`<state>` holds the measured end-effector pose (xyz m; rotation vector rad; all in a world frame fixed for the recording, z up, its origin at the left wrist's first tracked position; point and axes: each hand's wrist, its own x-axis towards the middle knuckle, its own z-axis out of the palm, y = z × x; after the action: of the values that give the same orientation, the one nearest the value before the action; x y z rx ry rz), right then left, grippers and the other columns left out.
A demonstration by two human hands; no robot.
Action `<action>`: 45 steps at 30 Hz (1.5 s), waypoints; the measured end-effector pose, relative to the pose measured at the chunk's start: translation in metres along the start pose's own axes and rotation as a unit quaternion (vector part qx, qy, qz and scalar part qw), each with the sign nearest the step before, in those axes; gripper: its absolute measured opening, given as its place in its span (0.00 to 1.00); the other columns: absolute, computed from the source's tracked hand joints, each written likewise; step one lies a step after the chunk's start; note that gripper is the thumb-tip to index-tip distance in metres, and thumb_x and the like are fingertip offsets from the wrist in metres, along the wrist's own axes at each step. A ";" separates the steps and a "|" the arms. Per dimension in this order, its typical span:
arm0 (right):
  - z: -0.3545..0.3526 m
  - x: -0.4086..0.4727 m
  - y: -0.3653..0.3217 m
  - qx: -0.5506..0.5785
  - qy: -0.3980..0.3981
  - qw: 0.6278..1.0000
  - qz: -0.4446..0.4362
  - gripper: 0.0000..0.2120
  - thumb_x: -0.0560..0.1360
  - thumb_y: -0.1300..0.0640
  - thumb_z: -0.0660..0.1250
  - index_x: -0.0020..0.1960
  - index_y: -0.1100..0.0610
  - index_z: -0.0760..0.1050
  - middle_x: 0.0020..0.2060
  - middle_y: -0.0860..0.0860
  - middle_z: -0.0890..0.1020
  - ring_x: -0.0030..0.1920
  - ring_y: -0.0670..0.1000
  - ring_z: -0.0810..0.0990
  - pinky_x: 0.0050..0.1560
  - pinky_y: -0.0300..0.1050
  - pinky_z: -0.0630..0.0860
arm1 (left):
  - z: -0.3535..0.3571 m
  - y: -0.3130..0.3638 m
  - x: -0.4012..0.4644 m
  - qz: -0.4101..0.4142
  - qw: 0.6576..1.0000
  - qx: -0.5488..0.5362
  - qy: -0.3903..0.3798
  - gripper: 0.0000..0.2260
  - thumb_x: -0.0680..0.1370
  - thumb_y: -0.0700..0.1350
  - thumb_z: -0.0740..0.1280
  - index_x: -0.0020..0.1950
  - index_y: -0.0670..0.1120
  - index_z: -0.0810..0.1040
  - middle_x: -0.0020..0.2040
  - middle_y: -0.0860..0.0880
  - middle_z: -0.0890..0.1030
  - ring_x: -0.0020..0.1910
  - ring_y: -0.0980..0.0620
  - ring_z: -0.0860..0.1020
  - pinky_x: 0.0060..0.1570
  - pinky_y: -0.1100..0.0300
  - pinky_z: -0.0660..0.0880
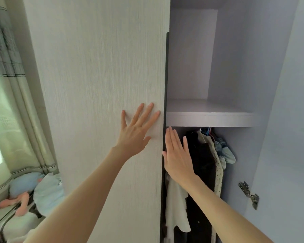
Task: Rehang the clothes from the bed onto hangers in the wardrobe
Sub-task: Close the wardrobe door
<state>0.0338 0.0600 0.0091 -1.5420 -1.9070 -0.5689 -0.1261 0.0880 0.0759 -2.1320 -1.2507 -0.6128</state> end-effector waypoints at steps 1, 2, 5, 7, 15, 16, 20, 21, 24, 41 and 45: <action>0.004 0.004 0.003 -0.011 0.006 1.000 0.003 0.37 0.73 0.54 0.66 0.73 0.63 0.49 0.72 0.58 0.62 0.72 0.57 0.61 0.69 0.58 0.57 | 0.006 -0.002 0.003 0.000 1.000 0.014 0.006 0.41 0.76 0.53 0.64 0.73 0.57 0.33 0.74 0.53 0.32 0.73 0.49 0.32 0.68 0.33 0.39; 0.009 0.007 0.006 -0.023 0.013 1.000 0.007 0.35 0.73 0.53 0.65 0.73 0.62 0.50 0.72 0.58 0.63 0.72 0.57 0.62 0.69 0.58 0.58 | 0.012 -0.003 0.006 0.002 1.000 0.025 0.016 0.43 0.75 0.53 0.66 0.73 0.57 0.34 0.75 0.52 0.33 0.73 0.48 0.33 0.68 0.34 0.39; 0.019 0.016 0.014 -0.060 0.023 0.998 0.022 0.28 0.77 0.49 0.53 0.73 0.61 0.53 0.70 0.58 0.66 0.70 0.56 0.65 0.67 0.57 0.59 | 0.031 -0.010 0.012 0.012 0.998 0.032 0.052 0.44 0.71 0.52 0.71 0.75 0.56 0.43 0.76 0.50 0.43 0.75 0.45 0.42 0.67 0.34 0.42; 0.025 0.023 0.018 -0.079 0.016 0.996 0.025 0.28 0.77 0.48 0.49 0.72 0.61 0.54 0.70 0.57 0.67 0.70 0.56 0.65 0.68 0.57 0.59 | 0.040 -0.015 0.015 0.016 0.997 0.038 0.061 0.44 0.69 0.53 0.73 0.76 0.54 0.48 0.76 0.49 0.48 0.75 0.44 0.46 0.67 0.34 0.43; 0.043 0.033 0.019 -0.112 0.022 0.993 0.039 0.27 0.80 0.46 0.42 0.72 0.63 0.58 0.69 0.57 0.68 0.71 0.54 0.64 0.71 0.60 0.55 | 0.055 -0.026 0.018 0.044 0.994 0.025 0.095 0.41 0.70 0.54 0.72 0.76 0.53 0.52 0.76 0.48 0.51 0.75 0.43 0.48 0.68 0.35 0.41; 0.041 0.033 0.020 -0.117 0.017 0.992 0.044 0.28 0.81 0.45 0.40 0.72 0.61 0.59 0.70 0.56 0.68 0.71 0.55 0.64 0.70 0.61 0.58 | 0.054 -0.025 0.018 0.043 0.994 0.017 0.099 0.40 0.70 0.53 0.72 0.76 0.53 0.53 0.76 0.47 0.51 0.75 0.43 0.48 0.68 0.35 0.42; 0.018 0.022 0.031 -0.133 0.028 0.989 0.054 0.28 0.79 0.44 0.44 0.73 0.58 0.57 0.71 0.56 0.66 0.71 0.55 0.63 0.68 0.60 0.60 | 0.047 -0.012 0.013 0.020 0.991 -0.068 0.116 0.31 0.75 0.47 0.67 0.75 0.52 0.56 0.76 0.46 0.54 0.75 0.43 0.48 0.67 0.34 0.44; 0.009 0.015 0.036 -0.134 0.036 0.989 0.052 0.27 0.79 0.44 0.46 0.74 0.57 0.57 0.71 0.56 0.65 0.72 0.55 0.62 0.69 0.60 0.59 | 0.044 -0.005 0.011 0.009 0.987 -0.105 0.117 0.28 0.77 0.47 0.63 0.74 0.52 0.56 0.76 0.45 0.54 0.75 0.43 0.48 0.68 0.35 0.44; -0.026 -0.016 0.060 -0.144 0.053 0.987 0.051 0.27 0.78 0.46 0.48 0.74 0.56 0.56 0.73 0.56 0.62 0.73 0.55 0.58 0.72 0.57 0.53 | 0.030 0.029 0.008 0.019 0.977 -0.173 0.119 0.22 0.78 0.49 0.52 0.73 0.49 0.59 0.75 0.45 0.57 0.75 0.45 0.50 0.69 0.37 0.47; -0.291 -0.250 0.210 -0.188 0.127 0.962 0.154 0.24 0.78 0.56 0.53 0.73 0.61 0.58 0.74 0.57 0.59 0.75 0.54 0.54 0.73 0.47 0.54 | -0.089 0.377 -0.019 0.232 0.900 -0.357 0.095 0.24 0.78 0.48 0.51 0.74 0.49 0.56 0.76 0.46 0.57 0.75 0.45 0.52 0.71 0.46 0.52; -0.310 -0.268 0.216 -0.033 0.127 0.964 0.232 0.24 0.82 0.58 0.50 0.76 0.54 0.47 0.74 0.45 0.53 0.73 0.43 0.54 0.69 0.27 0.51 | -0.107 0.418 -0.022 0.273 0.886 -0.370 0.057 0.26 0.80 0.50 0.51 0.76 0.54 0.45 0.76 0.52 0.44 0.76 0.49 0.43 0.72 0.52 0.45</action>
<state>0.3389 -0.2873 0.0360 -1.7860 -1.2870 -0.5861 0.2243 -0.1608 0.0329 -2.8345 -0.2907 -1.0430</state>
